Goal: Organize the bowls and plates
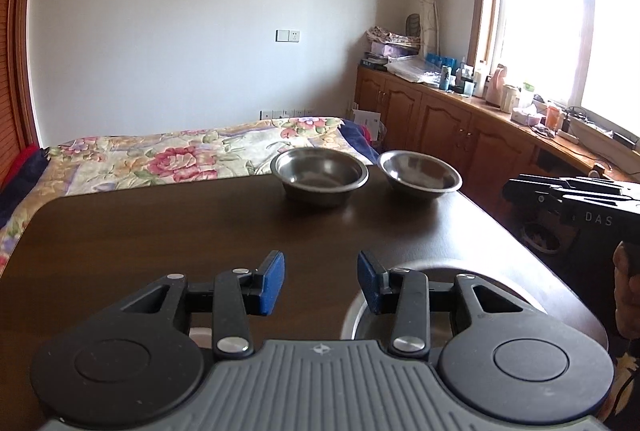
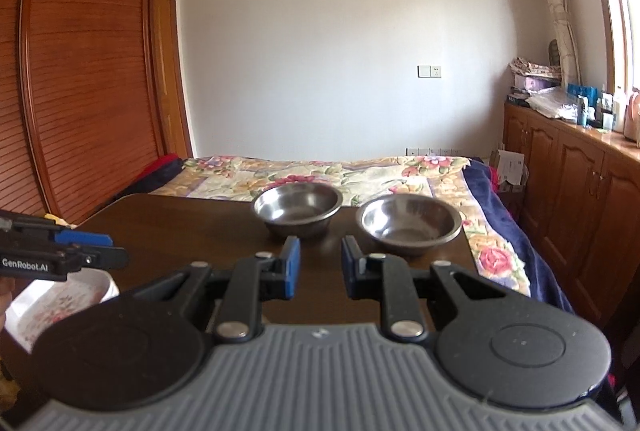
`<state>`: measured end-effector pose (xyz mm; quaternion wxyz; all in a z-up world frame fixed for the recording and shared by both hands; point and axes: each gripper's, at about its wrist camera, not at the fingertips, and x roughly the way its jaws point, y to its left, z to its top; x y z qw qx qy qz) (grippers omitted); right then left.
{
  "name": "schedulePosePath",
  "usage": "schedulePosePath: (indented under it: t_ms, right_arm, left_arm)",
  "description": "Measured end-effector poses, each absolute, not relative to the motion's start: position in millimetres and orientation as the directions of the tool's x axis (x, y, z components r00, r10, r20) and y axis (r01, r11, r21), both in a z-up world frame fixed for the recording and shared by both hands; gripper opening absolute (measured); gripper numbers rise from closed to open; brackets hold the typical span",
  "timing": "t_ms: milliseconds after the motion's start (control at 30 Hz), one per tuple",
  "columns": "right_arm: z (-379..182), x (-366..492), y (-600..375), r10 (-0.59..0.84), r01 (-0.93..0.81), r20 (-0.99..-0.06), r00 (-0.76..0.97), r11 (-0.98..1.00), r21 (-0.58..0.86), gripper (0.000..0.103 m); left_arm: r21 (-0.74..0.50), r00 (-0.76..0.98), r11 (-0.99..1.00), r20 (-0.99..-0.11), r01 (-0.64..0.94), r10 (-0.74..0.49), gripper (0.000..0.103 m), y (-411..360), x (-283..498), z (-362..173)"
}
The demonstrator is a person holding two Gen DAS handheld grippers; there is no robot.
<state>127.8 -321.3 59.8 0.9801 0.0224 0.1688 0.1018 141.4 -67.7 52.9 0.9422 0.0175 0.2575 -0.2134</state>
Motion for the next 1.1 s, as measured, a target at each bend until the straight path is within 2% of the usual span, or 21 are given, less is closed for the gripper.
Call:
schedulePosePath:
  t_ms: [333,1100]
  right_arm:
    - [61.9,174.9,-319.7,0.242,-0.252,-0.351,0.905,0.968,0.016,0.026]
    - [42.2,279.1,-308.5,0.284,-0.294,-0.451,0.847,0.955,0.048,0.026]
  left_arm:
    - [-0.053,0.772,0.911,-0.511,0.41,-0.377,0.043,-84.6,194.7,64.7]
    - [-0.034,0.734,0.92,-0.592,0.39,-0.332,0.043,-111.8,296.5,43.5]
